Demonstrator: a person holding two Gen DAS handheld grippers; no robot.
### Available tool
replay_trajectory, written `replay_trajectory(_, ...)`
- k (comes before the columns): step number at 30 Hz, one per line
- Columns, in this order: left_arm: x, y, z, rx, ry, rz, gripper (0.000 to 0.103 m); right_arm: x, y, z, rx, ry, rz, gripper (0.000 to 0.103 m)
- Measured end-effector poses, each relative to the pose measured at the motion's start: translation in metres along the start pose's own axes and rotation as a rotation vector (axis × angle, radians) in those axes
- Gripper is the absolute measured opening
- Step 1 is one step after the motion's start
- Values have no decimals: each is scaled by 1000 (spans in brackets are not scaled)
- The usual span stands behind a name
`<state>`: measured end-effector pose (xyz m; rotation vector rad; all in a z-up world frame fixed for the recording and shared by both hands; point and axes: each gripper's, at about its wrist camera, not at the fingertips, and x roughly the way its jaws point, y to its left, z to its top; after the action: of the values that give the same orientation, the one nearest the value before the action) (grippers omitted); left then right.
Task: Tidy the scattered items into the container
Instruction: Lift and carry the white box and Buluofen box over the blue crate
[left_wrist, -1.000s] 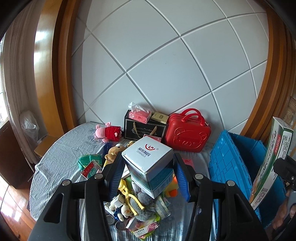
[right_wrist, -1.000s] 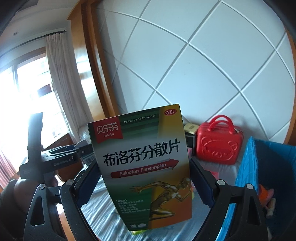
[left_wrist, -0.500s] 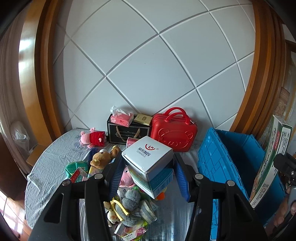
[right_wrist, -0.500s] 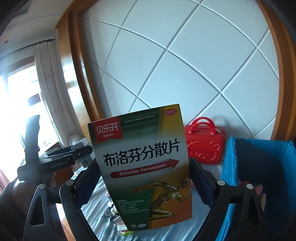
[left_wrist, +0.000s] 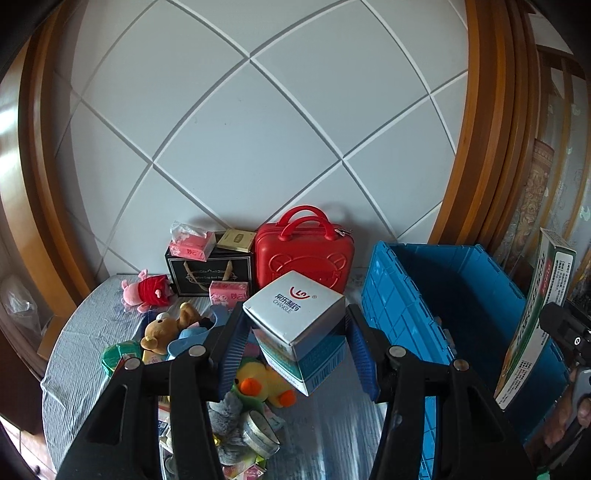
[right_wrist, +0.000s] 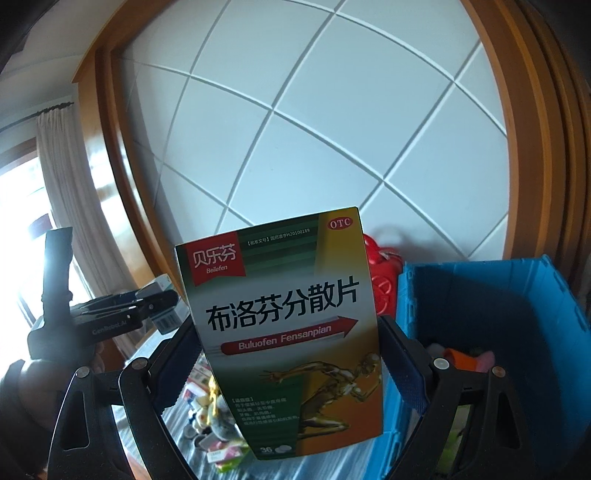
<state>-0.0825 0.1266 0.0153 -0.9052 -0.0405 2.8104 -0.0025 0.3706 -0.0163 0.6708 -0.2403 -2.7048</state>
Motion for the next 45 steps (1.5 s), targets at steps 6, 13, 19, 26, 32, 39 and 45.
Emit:
replay_trajectory(6, 18, -36, 10, 58, 14, -44, 52, -9, -36, -6, 54, -14, -55, 92)
replay_trajectory(13, 40, -85, 18, 111, 33, -112, 52, -18, -70, -8, 106, -23, -122, 92)
replay_trajectory(19, 56, -126, 23, 164, 37, -163, 52, -30, -95, -9, 135, -32, -178, 92)
replay_trajectory(26, 73, -167, 25, 215, 53, -212, 52, -40, -122, -7, 168, -36, -238, 92)
replay_trajectory(32, 94, -205, 23, 262, 82, -252, 52, -50, -141, -13, 200, -32, -298, 92)
replay_trajectory(39, 116, -247, 17, 311, 114, -303, 52, -65, -161, -20, 217, -31, -376, 92)
replay_trajectory(45, 131, -273, 14, 338, 138, -327, 52, -72, -177, -25, 236, -16, -430, 92)
